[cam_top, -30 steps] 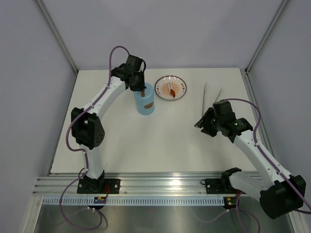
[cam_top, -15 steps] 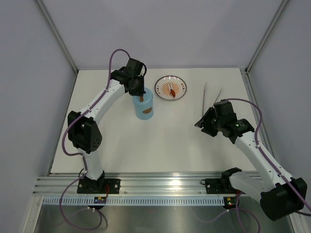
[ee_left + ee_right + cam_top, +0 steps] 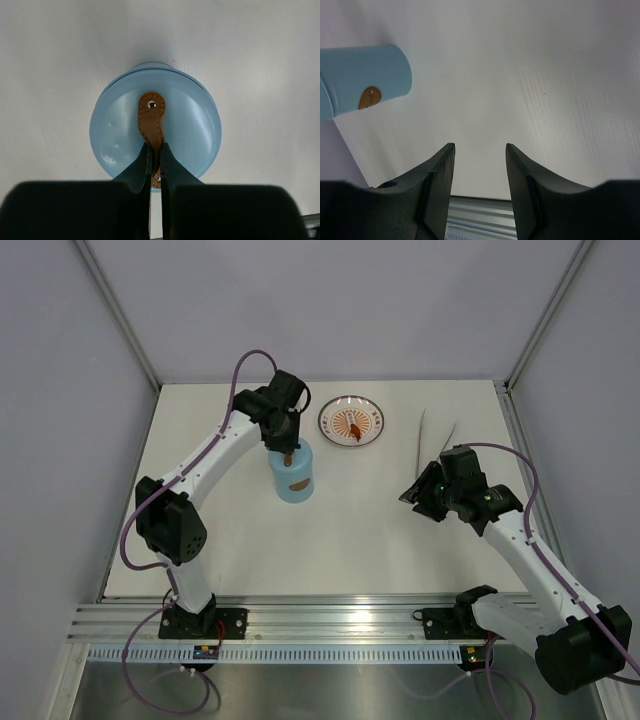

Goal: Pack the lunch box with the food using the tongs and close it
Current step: Close the box lid on the packing box.

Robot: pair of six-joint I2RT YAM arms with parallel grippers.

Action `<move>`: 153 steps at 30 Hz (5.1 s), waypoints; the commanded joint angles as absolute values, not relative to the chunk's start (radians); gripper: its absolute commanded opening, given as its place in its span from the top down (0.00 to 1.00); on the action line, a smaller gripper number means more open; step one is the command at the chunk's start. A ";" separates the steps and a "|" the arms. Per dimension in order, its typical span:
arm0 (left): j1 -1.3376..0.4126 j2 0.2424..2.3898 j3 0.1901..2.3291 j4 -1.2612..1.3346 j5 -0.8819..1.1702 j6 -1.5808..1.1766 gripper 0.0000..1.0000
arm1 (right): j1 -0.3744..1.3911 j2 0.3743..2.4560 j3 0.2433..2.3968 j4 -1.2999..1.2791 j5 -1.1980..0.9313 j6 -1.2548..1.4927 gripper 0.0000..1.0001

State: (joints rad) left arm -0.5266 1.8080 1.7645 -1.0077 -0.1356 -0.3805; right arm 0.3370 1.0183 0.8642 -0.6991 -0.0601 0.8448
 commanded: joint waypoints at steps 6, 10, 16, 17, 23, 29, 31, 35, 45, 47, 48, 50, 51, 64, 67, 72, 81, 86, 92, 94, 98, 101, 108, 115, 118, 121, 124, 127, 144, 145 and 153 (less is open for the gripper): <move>-0.554 1.784 1.793 -1.160 -0.176 -0.353 1.00 | 0.328 1.026 0.865 -0.655 -0.078 0.845 0.47; -0.555 1.778 1.809 -1.164 -0.179 -0.356 1.00 | 0.328 1.023 0.862 -0.650 -0.081 0.848 0.48; -0.555 1.776 1.851 -1.183 -0.176 -0.353 1.00 | 0.330 1.019 0.857 -0.652 -0.084 0.848 0.48; -0.554 1.775 1.856 -1.187 -0.182 -0.353 1.00 | 0.328 1.019 0.857 -0.652 -0.084 0.850 0.48; -0.558 1.769 1.879 -1.197 -0.178 -0.351 1.00 | 0.328 1.022 0.859 -0.649 -0.086 0.848 0.48; -0.558 1.775 1.859 -1.195 -0.179 -0.348 1.00 | 0.330 1.026 0.859 -0.644 -0.089 0.848 0.48; -0.558 1.769 1.839 -1.187 -0.179 -0.351 1.00 | 0.330 1.026 0.859 -0.646 -0.086 0.847 0.48; -0.558 1.735 1.764 -1.160 -0.178 -0.356 1.00 | 0.330 1.022 0.853 -0.646 -0.084 0.847 0.48; -0.558 1.695 1.634 -1.120 -0.173 -0.362 0.91 | 0.328 1.011 0.845 -0.643 -0.090 0.848 0.48; -0.558 1.690 1.634 -1.109 -0.164 -0.361 0.79 | 0.330 1.008 0.845 -0.644 -0.091 0.848 0.48; -0.558 1.681 1.632 -1.105 -0.160 -0.359 0.66 | 0.330 1.002 0.842 -0.647 -0.089 0.850 0.48; -0.558 1.674 1.634 -1.089 -0.155 -0.356 0.61 | 0.328 0.997 0.841 -0.647 -0.089 0.850 0.48; -0.558 1.667 1.635 -1.085 -0.155 -0.357 0.55 | 0.328 0.994 0.838 -0.647 -0.089 0.853 0.48; -0.565 1.559 1.615 -0.960 -0.224 -0.383 0.52 | 0.330 0.989 0.834 -0.647 -0.094 0.853 0.48; -0.563 1.534 1.631 -0.950 -0.261 -0.394 0.50 | 0.328 0.994 0.836 -0.643 -0.098 0.854 0.48; -0.563 1.546 1.664 -0.942 -0.278 -0.391 0.47 | 0.330 1.000 0.835 -0.638 -0.103 0.854 0.48; -0.564 1.655 1.643 -0.920 -0.281 -0.407 0.47 | 0.330 0.996 0.825 -0.637 -0.107 0.862 0.48; -0.565 1.750 1.611 -0.952 -0.258 -0.417 0.49 | 0.330 0.986 0.831 -0.646 -0.104 0.861 0.48; -0.566 1.700 1.673 -0.999 -0.282 -0.407 0.50 | 0.328 0.980 0.834 -0.646 -0.106 0.862 0.48; -0.566 1.680 1.727 -1.014 -0.293 -0.397 0.50 | 0.328 0.980 0.833 -0.644 -0.107 0.862 0.48; -0.569 1.629 1.795 -1.006 -0.304 -0.384 0.50 | 0.328 0.980 0.836 -0.644 -0.109 0.861 0.48; -0.571 1.606 1.834 -1.012 -0.313 -0.380 0.50 | 0.328 0.977 0.839 -0.646 -0.109 0.862 0.48; -0.569 1.629 1.702 -0.982 -0.290 -0.420 0.50 | 0.328 0.991 0.839 -0.637 -0.115 0.862 0.48; -0.571 1.646 1.443 -0.885 -0.203 -0.511 0.53 | 0.328 0.985 0.834 -0.641 -0.113 0.856 0.48; -0.569 1.629 1.483 -0.914 -0.204 -0.508 0.55 | 0.328 0.985 0.841 -0.650 -0.112 0.853 0.48; -0.569 1.579 1.584 -0.943 -0.248 -0.486 0.53 | 0.330 0.977 0.836 -0.647 -0.110 0.856 0.48; -0.571 1.571 1.676 -1.003 -0.296 -0.462 0.53 | 0.328 0.980 0.833 -0.641 -0.115 0.859 0.48; -0.571 1.569 1.744 -1.023 -0.321 -0.439 0.52 | 0.328 0.982 0.831 -0.637 -0.118 0.862 0.48; -0.568 1.851 1.585 -0.951 -0.199 -0.465 0.55 | 0.328 0.956 0.825 -0.666 -0.098 0.861 0.48; -0.571 1.842 1.598 -0.960 -0.210 -0.463 0.55 | 0.330 0.948 0.825 -0.673 -0.097 0.862 0.48; -0.571 1.704 1.819 -1.071 -0.322 -0.416 0.53 | 0.328 0.963 0.822 -0.655 -0.107 0.867 0.48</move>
